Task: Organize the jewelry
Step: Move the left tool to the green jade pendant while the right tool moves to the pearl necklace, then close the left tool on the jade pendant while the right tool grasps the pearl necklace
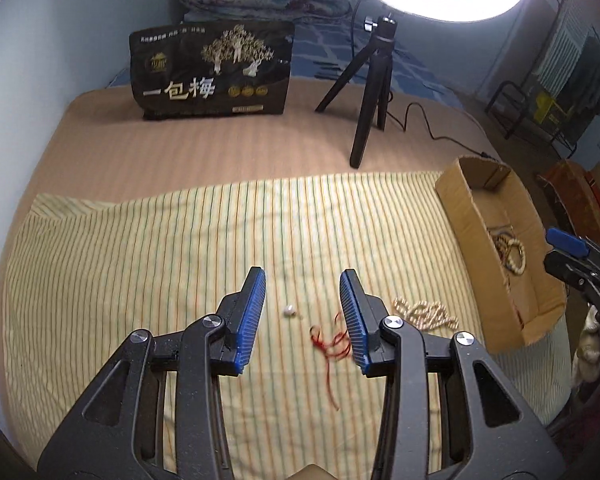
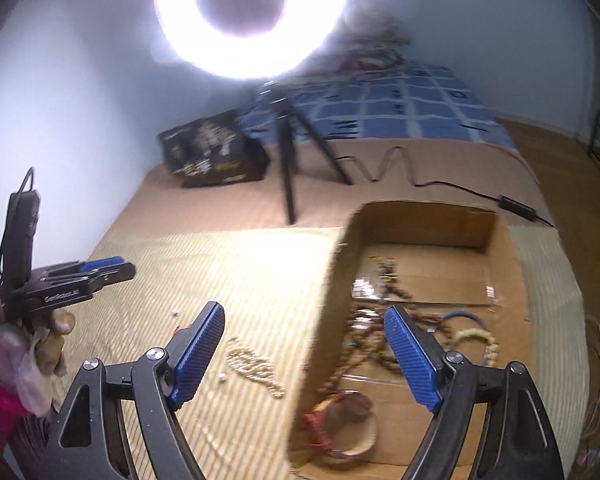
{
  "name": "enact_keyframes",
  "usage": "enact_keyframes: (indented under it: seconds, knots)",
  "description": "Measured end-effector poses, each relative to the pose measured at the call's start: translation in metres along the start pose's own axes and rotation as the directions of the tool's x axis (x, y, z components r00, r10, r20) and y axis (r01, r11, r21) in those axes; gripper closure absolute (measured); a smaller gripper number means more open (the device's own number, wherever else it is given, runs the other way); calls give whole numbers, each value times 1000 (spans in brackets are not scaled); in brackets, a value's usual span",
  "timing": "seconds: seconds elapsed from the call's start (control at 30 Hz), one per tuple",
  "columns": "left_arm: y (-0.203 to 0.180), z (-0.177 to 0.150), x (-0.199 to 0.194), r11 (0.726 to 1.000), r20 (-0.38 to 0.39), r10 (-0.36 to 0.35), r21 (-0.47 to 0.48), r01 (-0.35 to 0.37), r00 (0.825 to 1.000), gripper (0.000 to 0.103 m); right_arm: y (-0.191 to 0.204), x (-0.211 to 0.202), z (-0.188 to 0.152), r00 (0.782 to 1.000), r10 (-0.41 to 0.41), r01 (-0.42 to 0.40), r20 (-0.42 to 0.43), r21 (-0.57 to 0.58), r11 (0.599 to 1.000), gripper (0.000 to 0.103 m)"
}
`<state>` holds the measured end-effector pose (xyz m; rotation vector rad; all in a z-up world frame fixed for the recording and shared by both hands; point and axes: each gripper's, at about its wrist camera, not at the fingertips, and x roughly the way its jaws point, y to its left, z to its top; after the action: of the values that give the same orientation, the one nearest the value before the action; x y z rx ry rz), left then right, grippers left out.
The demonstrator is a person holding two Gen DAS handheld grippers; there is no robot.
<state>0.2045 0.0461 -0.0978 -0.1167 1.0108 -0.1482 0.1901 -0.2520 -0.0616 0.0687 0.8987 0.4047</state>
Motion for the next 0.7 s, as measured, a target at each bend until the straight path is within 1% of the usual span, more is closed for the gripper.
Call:
enact_keyframes:
  seconds: [0.13, 0.2, 0.3, 0.37, 0.43, 0.53, 0.63, 0.7]
  knots:
    - [0, -11, 2, 999, -19, -22, 27, 22, 1000, 64, 28, 15, -6, 999, 23, -27, -43, -88, 996, 19]
    - [-3, -18, 5, 998, -34, -41, 46, 43, 999, 64, 39, 23, -10, 997, 21, -30, -68, -132, 991, 21]
    - [-11, -27, 13, 995, -64, -63, 76, 68, 996, 64, 54, 38, -17, 991, 17, -44, -131, -210, 977, 32]
    - [-16, -32, 20, 992, -92, -77, 95, 86, 993, 64, 61, 51, -23, 983, 11, -59, -184, -257, 965, 43]
    - [-20, -36, 26, 989, -109, -81, 113, 93, 991, 64, 65, 60, -28, 974, 5, -71, -224, -289, 955, 47]
    - [-25, -38, 30, 986, -121, -89, 129, 105, 989, 66, 69, 73, -33, 962, -9, -83, -271, -325, 942, 48]
    - [-31, -41, 37, 982, -140, -91, 150, 111, 986, 69, 68, 84, -35, 953, -11, -94, -302, -330, 939, 54]
    - [-33, -43, 41, 979, -154, -91, 165, 116, 984, 69, 68, 89, -34, 950, -15, -94, -311, -333, 938, 54]
